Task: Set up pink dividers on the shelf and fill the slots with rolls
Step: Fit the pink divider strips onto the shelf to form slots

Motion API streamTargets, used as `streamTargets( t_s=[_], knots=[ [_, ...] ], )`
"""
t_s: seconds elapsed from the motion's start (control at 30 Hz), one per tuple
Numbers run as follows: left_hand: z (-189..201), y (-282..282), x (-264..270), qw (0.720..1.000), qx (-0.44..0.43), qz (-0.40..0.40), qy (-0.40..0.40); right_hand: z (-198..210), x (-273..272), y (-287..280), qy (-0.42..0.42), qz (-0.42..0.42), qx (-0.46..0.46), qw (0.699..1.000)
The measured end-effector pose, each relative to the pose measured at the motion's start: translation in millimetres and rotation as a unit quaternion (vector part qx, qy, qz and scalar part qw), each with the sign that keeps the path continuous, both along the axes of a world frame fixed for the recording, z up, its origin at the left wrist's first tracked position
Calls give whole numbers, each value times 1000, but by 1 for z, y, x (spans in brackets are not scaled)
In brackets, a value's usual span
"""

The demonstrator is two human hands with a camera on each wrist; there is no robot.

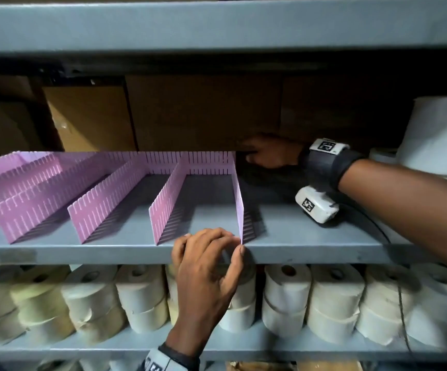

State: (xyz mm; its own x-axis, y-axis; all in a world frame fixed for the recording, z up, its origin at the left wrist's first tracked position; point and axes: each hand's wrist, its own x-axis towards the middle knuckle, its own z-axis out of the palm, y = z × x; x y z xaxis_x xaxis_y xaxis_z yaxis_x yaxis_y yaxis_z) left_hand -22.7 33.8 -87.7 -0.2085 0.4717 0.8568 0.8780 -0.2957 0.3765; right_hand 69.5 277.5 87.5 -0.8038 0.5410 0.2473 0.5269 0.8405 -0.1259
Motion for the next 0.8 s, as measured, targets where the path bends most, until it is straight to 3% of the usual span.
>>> streamTargets(
  t_s=[0.17, 0.23, 0.37, 0.57, 0.8],
  knots=[
    [-4, -18, -3, 998, 22, -62, -20, 3, 45, -55, 128, -86, -44, 987],
    [-11, -32, -4, 994, 54, -83, -50, 7, 64, -81, 206, -106, -11, 973],
    [-23, -55, -5, 992, 75, -57, -82, 6, 87, -146, 204, -91, 71, 972],
    [-26, -73, -31, 993, 89, 24, -74, -67, 91, -195, 288, -58, 89, 952],
    [-12, -64, -79, 993, 50, 92, -52, -145, 60, -191, 381, -74, 128, 913]
  ],
)
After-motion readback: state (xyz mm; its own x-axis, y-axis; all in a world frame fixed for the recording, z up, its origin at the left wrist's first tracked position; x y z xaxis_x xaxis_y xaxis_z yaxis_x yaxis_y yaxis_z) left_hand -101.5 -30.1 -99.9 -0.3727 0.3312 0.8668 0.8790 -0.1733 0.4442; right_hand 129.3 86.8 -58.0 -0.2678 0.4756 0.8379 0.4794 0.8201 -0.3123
